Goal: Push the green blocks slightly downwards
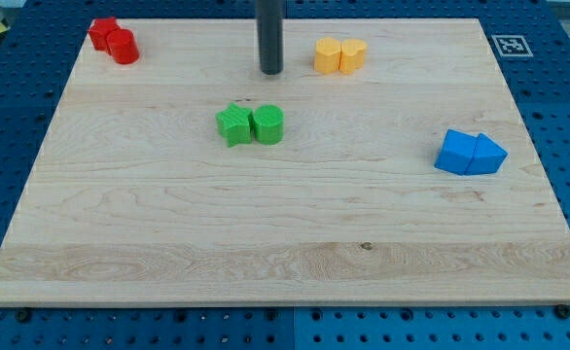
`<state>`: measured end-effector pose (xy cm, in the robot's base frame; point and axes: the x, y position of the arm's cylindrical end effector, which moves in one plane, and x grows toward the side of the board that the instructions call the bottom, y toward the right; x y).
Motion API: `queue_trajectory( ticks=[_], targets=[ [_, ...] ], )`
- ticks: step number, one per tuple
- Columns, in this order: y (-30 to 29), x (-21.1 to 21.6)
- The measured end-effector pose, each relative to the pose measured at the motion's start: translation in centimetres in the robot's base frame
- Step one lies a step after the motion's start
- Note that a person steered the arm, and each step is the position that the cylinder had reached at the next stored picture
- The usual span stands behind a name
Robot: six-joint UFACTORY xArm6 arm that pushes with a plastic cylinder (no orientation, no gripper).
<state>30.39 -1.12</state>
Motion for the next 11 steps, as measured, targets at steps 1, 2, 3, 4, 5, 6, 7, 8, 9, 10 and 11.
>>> queue_trajectory(
  ticks=[1,2,3,4,5,6,7,8,9,10,11],
  targets=[
    [3.0,3.3],
    [5.8,5.3],
    [7.9,6.8],
    [7.2,7.4],
    [3.7,7.4],
    [-0.4,7.7],
    [-2.8,9.4],
    [-2.8,9.9],
    [-2.8,9.9],
    [-1.0,9.9],
    [2.5,9.9]
  ],
)
